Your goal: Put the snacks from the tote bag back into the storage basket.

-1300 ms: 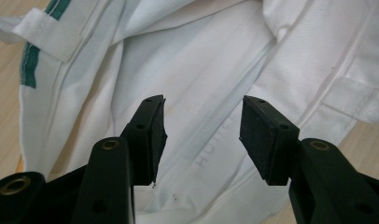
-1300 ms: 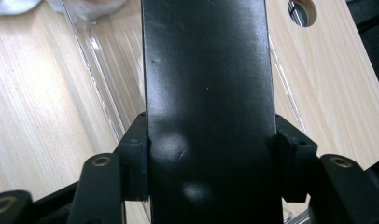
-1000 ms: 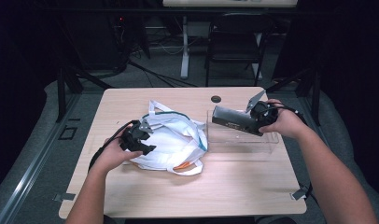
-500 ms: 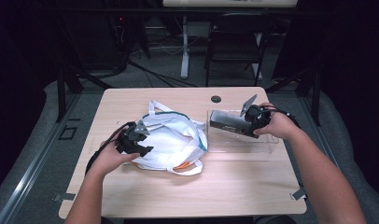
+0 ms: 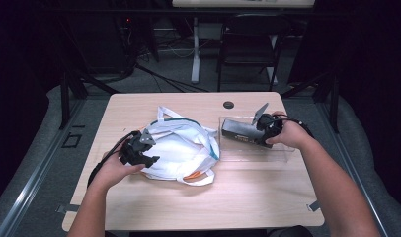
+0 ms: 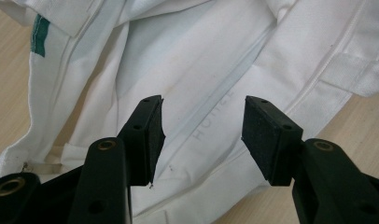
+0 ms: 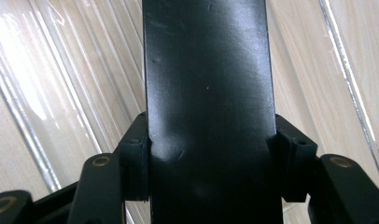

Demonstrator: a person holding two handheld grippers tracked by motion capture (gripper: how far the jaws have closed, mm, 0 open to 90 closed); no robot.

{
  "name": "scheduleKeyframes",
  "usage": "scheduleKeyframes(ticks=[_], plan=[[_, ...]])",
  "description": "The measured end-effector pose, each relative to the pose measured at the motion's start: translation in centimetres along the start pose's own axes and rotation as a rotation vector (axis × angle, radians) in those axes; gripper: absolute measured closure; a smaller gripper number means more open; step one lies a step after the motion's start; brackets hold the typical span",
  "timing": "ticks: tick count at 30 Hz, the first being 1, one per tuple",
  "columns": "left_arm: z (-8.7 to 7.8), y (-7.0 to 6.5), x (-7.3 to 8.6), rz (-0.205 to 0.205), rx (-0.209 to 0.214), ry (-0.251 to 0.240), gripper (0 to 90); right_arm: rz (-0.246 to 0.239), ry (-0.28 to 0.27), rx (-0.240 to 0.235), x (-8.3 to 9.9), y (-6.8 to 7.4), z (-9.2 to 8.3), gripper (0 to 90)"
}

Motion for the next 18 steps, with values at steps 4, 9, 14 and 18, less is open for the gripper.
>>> scheduleKeyframes(ticks=[4,9,14,18], plan=[[0.0,0.2,0.1,-0.007,-0.012,0.001,48.0,0.008,-0.004,-0.005,-0.1,0.0,0.5,41.7],[-0.1,0.1,0.3,-0.009,-0.018,0.008,48.0,0.009,0.0,-0.007,-0.2,-0.1,1.2,41.7],[-0.1,0.2,0.4,-0.014,-0.021,0.006,48.0,0.008,0.005,-0.01,-0.4,0.1,1.8,41.6],[-0.1,0.3,0.5,-0.013,-0.02,0.005,48.0,0.002,0.014,-0.014,-0.4,0.2,2.3,41.4]])
Point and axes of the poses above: each handheld gripper's, and its own axes: z roughly forward along the jaws, x roughly out of its underside, y roughly to its left, the point moved 7 cm from there along z, roughly forward along the jaws, and after that the axes turned 9 degrees about x, right-handed, at the moved point
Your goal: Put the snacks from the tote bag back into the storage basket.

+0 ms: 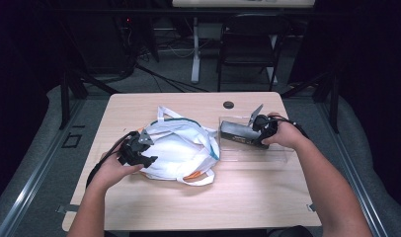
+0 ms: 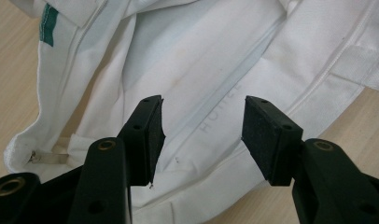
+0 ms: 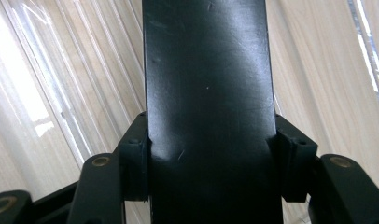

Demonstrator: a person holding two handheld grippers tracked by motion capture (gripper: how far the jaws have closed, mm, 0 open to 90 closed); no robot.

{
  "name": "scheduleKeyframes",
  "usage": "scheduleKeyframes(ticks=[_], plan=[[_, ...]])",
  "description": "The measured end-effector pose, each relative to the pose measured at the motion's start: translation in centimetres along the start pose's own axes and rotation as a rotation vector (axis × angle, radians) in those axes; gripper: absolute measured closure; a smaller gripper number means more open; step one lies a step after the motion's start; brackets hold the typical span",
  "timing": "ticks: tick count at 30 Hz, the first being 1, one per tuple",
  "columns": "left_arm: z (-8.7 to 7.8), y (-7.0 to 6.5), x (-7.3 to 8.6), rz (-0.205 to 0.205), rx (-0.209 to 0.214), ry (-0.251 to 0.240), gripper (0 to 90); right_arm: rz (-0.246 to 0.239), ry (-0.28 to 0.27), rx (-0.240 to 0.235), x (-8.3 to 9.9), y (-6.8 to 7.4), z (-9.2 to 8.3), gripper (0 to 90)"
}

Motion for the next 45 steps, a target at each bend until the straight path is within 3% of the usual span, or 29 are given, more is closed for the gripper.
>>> scheduleKeyframes(ticks=[16,27,31,32,45], plan=[[0.4,-0.1,0.3,0.001,-0.004,0.018,48.0,-0.029,0.021,0.037,0.1,-0.3,0.4,39.9],[0.6,0.0,0.5,-0.005,-0.002,0.024,47.7,0.002,0.018,0.053,0.0,-0.6,0.7,35.9],[0.6,0.0,0.5,-0.003,-0.002,0.025,47.5,0.023,-0.007,0.063,-0.2,-0.8,0.5,34.9],[0.6,0.0,0.5,-0.004,-0.002,0.024,47.5,0.047,-0.03,0.066,-0.3,-0.7,0.5,34.8],[0.5,0.0,0.5,-0.005,-0.006,0.019,47.2,0.097,-0.076,0.107,-0.7,-1.1,-1.6,38.8]])
Point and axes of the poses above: each handheld gripper's, and its own axes: z roughly forward along the jaws, x roughly out of its underside, y roughly to its left, the point moved 7 cm from there along z, roughly forward along the jaws, and after that the axes turned 9 degrees about x, right-handed, at the moved point
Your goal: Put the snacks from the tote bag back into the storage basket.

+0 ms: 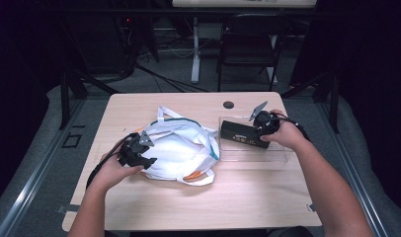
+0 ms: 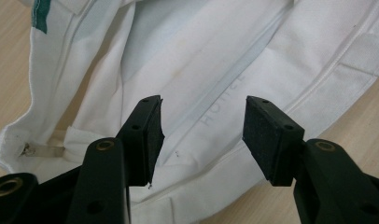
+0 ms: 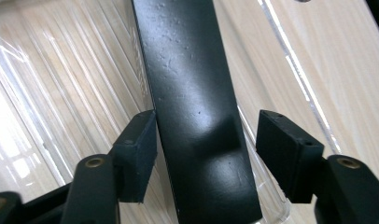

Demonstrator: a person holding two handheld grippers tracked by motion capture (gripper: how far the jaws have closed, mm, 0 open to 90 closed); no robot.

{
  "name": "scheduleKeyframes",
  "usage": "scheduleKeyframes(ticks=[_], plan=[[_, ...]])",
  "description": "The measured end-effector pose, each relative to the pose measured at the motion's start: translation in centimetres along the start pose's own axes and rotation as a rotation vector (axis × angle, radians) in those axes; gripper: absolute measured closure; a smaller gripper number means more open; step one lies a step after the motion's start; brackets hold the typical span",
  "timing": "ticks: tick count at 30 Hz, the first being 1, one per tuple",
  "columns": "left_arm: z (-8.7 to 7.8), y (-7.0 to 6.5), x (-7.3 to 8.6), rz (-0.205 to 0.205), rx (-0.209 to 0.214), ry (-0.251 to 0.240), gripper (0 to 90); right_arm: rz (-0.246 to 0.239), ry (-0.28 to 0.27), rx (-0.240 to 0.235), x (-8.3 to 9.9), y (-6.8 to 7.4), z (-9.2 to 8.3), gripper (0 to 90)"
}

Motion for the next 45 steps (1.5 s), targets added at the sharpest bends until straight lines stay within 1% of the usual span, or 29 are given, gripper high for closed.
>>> scheduleKeyframes(ticks=[1,4,5,6,7,8,9,11,12,13,14,17,18,19,21,22,23,24,25,26,29,32,33,34,35,37,38,39,45], plan=[[0.0,0.0,0.0,-0.001,-0.001,0.0,47.1,0.001,0.001,-0.002,0.0,0.0,-0.1,39.5],[-0.1,0.1,-0.1,-0.003,0.0,-0.006,47.1,0.036,-0.014,0.014,-0.1,-0.1,-0.6,41.1],[-0.1,0.1,-0.2,-0.003,-0.005,-0.008,47.0,0.031,-0.005,0.018,0.0,-0.2,-0.8,41.8],[-0.1,0.1,-0.2,-0.002,-0.005,-0.011,47.1,0.043,-0.009,0.021,0.1,-0.2,-0.9,42.0],[-0.1,0.1,-0.3,-0.001,-0.001,-0.011,47.1,0.04,0.0,0.026,0.1,-0.2,-1.1,42.0],[-0.1,0.2,-0.3,-0.002,0.001,-0.012,47.0,0.056,-0.003,0.026,0.2,-0.2,-1.2,42.5],[0.0,0.2,-0.4,0.0,0.0,-0.013,47.0,0.056,0.01,0.028,0.2,-0.3,-1.4,43.2],[0.0,0.3,-0.4,-0.001,0.007,-0.014,46.9,0.079,0.018,0.031,0.4,-0.4,-1.8,44.5],[0.0,0.3,-0.5,0.0,0.005,-0.016,46.9,0.129,-0.007,0.034,0.3,-0.2,-1.8,45.2],[0.0,0.4,-0.5,-0.002,0.004,-0.019,46.9,0.12,0.01,0.037,0.4,-0.3,-2.0,45.4],[0.0,0.4,-0.6,0.0,0.005,-0.024,46.9,0.132,0.016,0.041,0.5,-0.3,-2.2,45.6],[0.0,0.5,-0.8,0.001,0.008,-0.025,46.9,0.172,0.008,0.046,0.6,-0.2,-2.5,48.2],[0.0,0.5,-0.8,0.003,0.005,-0.025,46.9,0.17,0.027,0.049,0.7,-0.2,-2.7,49.1],[0.0,0.6,-0.9,0.003,0.005,-0.028,46.9,0.184,0.031,0.056,0.8,-0.1,-2.9,49.9],[0.1,0.6,-0.9,0.003,0.006,-0.03,46.9,0.191,0.042,0.058,0.9,-0.1,-3.1,51.4],[0.1,0.6,-0.9,0.002,0.006,-0.032,46.9,0.208,0.041,0.069,1.0,-0.1,-3.2,52.9],[0.1,0.7,-0.9,0.002,0.006,-0.034,46.9,0.213,0.046,0.078,1.1,-0.1,-3.3,53.9],[0.1,0.7,-0.9,0.003,0.006,-0.034,46.9,0.226,0.053,0.079,1.2,-0.1,-3.4,55.2],[0.1,0.7,-0.9,0.003,0.007,-0.031,46.9,0.255,0.038,0.081,1.2,0.0,-3.3,56.2],[0.1,0.8,-0.9,0.004,0.006,-0.028,46.9,0.256,0.06,0.088,1.4,-0.1,-3.5,57.7],[0.2,0.8,-0.9,0.004,0.004,-0.026,46.9,0.308,0.083,0.097,2.0,-0.2,-3.7,60.6],[0.2,0.9,-1.0,0.005,0.003,-0.029,46.9,0.353,0.1,0.093,2.5,-0.2,-3.7,61.3],[0.2,0.9,-1.0,0.005,0.003,-0.031,46.9,0.376,0.102,0.089,2.7,-0.2,-3.7,61.4],[0.1,0.9,-1.0,0.005,0.004,-0.031,46.9,0.377,0.112,0.089,2.9,-0.2,-3.7,61.4],[0.1,0.9,-1.0,0.006,0.004,-0.031,46.9,0.397,0.113,0.086,3.2,-0.2,-3.6,61.4],[0.1,0.8,-1.0,0.006,0.003,-0.029,46.9,0.402,0.129,0.083,3.5,-0.2,-3.5,61.1],[0.1,0.8,-1.0,0.007,0.0,-0.027,46.9,0.421,0.122,0.088,3.6,-0.1,-3.4,60.8],[0.2,0.8,-1.0,0.004,0.0,-0.03,46.8,0.421,0.13,0.083,3.8,-0.1,-3.4,60.1],[0.2,0.8,-1.0,0.006,-0.001,-0.024,46.7,0.445,0.125,0.07,4.3,0.2,-3.2,55.0]])
Point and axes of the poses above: each handheld gripper's, and its own axes: z roughly forward along the jaws, x roughly out of its underside, y roughly to its left, the point moved 7 cm from there along z, roughly forward along the jaws, and after that the axes turned 9 degrees about x, right-handed, at the moved point
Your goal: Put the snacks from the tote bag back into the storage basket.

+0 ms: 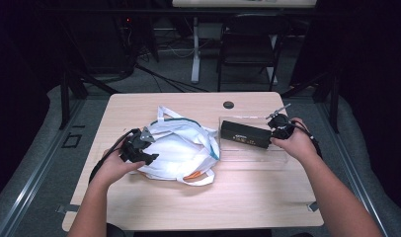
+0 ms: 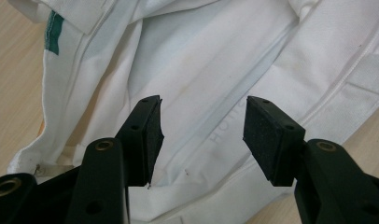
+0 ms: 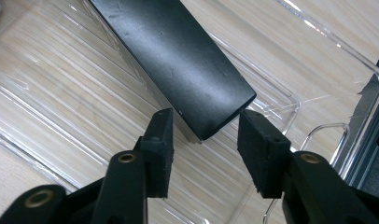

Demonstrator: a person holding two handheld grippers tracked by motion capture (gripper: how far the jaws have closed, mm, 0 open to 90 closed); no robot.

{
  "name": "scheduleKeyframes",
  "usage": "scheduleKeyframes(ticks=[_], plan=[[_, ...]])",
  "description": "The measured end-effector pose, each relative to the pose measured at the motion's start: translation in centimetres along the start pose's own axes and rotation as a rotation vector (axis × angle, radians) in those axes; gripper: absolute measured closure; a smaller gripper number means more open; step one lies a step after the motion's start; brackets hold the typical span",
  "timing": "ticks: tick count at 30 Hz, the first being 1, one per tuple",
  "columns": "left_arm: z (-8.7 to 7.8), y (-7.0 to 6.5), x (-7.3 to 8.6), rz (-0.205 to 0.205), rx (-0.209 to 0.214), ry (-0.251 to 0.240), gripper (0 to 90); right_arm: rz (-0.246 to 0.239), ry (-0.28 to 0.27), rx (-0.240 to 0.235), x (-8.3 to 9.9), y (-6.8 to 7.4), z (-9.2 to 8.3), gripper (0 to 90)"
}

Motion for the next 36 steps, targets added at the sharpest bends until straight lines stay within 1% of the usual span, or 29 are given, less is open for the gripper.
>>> scheduleKeyframes(ticks=[1,4,7,10,12,13,15,16,17,19,22,23,24,25,28,29,31,32,33,34,35,36], plan=[[0.0,0.0,0.0,0.0,0.0,0.001,46.7,-0.003,0.004,0.005,0.1,-0.1,0.0,54.7],[-0.1,0.0,0.0,-0.001,0.0,0.001,46.7,0.019,-0.001,-0.007,0.2,-0.2,0.0,53.6],[-0.1,0.0,0.0,0.002,0.001,-0.003,46.6,0.008,0.022,-0.012,0.5,-0.3,0.0,52.2],[-0.1,0.0,0.0,-0.001,0.0,-0.002,46.6,0.017,0.026,-0.01,0.8,-0.2,0.3,50.7],[-0.1,0.0,0.0,-0.001,-0.003,-0.001,46.6,0.005,0.043,-0.012,1.0,-0.3,0.4,50.5],[-0.1,-0.1,0.0,0.0,0.001,-0.003,46.6,0.01,0.036,-0.012,1.1,-0.3,0.5,50.4],[-0.1,-0.1,0.0,0.003,0.0,-0.005,46.6,0.015,0.043,-0.012,1.2,-0.2,0.7,50.4],[0.0,-0.1,0.0,0.002,0.0,-0.004,46.6,0.003,0.057,-0.014,1.3,-0.3,0.7,50.4],[-0.1,-0.1,0.0,0.004,0.0,0.001,46.6,0.02,0.048,-0.011,1.3,-0.2,0.9,50.4],[0.0,-0.1,0.0,0.002,0.0,-0.001,46.6,0.017,0.053,-0.005,1.4,-0.2,1.1,50.4],[0.0,-0.1,0.0,0.003,0.0,0.0,46.6,0.011,0.064,-0.013,1.5,-0.1,1.4,50.6],[0.0,-0.1,0.0,0.006,-0.004,0.002,46.6,0.005,0.067,-0.014,1.5,-0.2,1.5,50.8],[0.0,-0.1,0.0,0.008,-0.004,0.006,46.6,0.01,0.07,-0.007,1.5,-0.1,1.5,51.1],[0.0,-0.1,0.0,0.009,-0.004,0.006,46.6,0.011,0.07,-0.011,1.5,-0.1,1.6,51.6],[0.0,-0.1,0.0,0.006,-0.004,0.002,46.6,0.007,0.074,-0.006,1.5,0.0,1.7,53.3],[0.0,-0.1,0.0,0.005,-0.004,0.002,46.6,0.002,0.076,-0.012,1.4,0.1,1.8,54.1],[0.0,-0.1,0.1,0.012,0.002,0.006,46.6,0.002,0.073,-0.01,1.4,0.3,1.9,57.1],[0.1,-0.1,0.1,0.012,0.002,0.009,46.6,-0.011,0.082,-0.004,1.4,0.3,1.9,58.1],[0.1,-0.2,0.1,0.015,0.0,0.013,46.6,-0.011,0.08,0.0,1.4,0.3,1.9,59.2],[0.1,-0.2,0.1,0.015,0.003,0.013,46.6,-0.015,0.089,-0.003,1.4,0.4,1.9,61.0],[0.2,-0.2,0.1,0.017,0.002,0.015,46.6,0.009,0.07,-0.012,1.3,0.6,2.1,61.5],[0.2,-0.2,0.1,0.017,0.002,0.015,46.6,0.007,0.072,-0.008,1.3,0.6,2.1,62.2]])
Point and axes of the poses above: each handheld gripper's, and its own axes: z roughly forward along the jaws, x roughly out of its underside, y roughly to its left, the point moved 7 cm from there along z, roughly forward along the jaws, and after that the axes turned 9 degrees about x, right-handed, at the moved point
